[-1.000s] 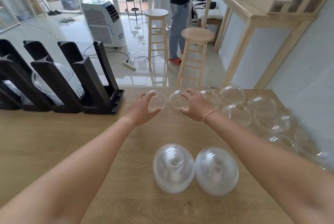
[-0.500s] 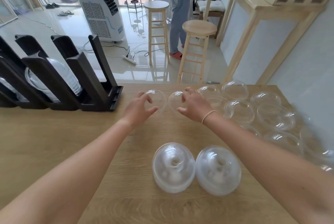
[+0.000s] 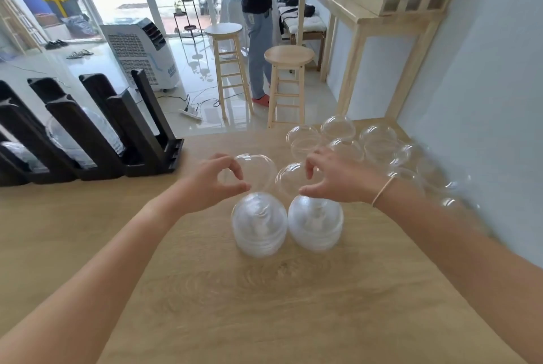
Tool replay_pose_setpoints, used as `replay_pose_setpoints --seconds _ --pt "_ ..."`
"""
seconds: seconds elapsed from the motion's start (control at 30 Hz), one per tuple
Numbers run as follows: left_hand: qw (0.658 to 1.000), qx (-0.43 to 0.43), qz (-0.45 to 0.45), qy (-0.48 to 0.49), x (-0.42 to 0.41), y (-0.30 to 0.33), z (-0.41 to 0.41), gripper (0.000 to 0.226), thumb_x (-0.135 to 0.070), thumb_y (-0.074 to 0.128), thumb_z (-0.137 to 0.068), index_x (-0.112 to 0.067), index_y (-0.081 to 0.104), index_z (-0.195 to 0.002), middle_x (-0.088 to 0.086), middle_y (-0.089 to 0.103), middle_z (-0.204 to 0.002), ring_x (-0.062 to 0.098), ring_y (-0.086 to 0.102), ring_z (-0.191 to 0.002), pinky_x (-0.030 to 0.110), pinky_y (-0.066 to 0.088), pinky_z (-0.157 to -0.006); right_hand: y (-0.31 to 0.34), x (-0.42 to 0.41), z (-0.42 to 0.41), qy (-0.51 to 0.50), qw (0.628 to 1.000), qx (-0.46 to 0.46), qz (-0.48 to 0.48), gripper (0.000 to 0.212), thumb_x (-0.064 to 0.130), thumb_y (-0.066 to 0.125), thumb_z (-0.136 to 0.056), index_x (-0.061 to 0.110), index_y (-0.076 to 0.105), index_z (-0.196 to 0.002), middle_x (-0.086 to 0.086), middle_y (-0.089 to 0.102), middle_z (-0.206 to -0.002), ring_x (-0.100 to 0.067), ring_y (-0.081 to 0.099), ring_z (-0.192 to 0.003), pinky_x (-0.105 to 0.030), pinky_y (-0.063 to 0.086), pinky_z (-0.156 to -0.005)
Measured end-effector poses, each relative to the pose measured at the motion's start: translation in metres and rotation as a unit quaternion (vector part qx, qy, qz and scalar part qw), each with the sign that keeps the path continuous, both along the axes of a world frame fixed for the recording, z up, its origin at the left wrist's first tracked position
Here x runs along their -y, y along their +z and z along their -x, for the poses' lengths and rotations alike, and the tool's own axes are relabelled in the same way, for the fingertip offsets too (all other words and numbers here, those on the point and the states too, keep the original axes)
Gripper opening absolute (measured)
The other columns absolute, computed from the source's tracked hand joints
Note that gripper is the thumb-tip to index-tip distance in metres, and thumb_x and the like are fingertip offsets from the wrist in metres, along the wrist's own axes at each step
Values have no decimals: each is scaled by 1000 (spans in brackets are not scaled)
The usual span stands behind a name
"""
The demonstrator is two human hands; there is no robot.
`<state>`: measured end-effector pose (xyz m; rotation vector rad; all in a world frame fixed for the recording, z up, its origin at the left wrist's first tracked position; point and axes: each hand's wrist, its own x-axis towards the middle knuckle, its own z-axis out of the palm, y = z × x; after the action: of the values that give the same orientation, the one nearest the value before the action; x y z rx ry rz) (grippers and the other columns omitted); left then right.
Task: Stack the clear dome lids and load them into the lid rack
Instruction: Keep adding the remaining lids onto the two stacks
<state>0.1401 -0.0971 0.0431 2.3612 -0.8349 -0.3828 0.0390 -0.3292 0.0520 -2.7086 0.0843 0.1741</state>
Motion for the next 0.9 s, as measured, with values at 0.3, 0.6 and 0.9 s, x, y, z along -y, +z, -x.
replay_pose_setpoints --seconds 0.3,0.6,0.9 --pt "993 -24 -108 -39 21 -24 45 35 -39 62 -84 -26 53 -114 -8 39 -136 8 39 -105 22 27 -88 -38 -6 41 -28 995 -43 85 44 42 63 -77 20 49 -113 -1 41 -130 -24 48 -115 -38 40 -96" --pt "992 4 -122 -27 12 -22 56 33 -39 62 -84 -22 55 -112 -6 36 -139 8 39 -105 21 28 -87 -49 -16 54 -42 996 21 78 49 48 58 -81 22 48 -121 -4 28 -148 -26 36 -131 -43 28 -110" --pt "991 118 -59 -2 50 0 66 43 -42 60 -84 -21 47 -119 -5 36 -140 12 44 -99 25 32 -81 -45 47 79 -164 978 123 -39 45 40 59 -83 18 50 -122 -2 46 -132 -22 48 -120 -36 41 -99"
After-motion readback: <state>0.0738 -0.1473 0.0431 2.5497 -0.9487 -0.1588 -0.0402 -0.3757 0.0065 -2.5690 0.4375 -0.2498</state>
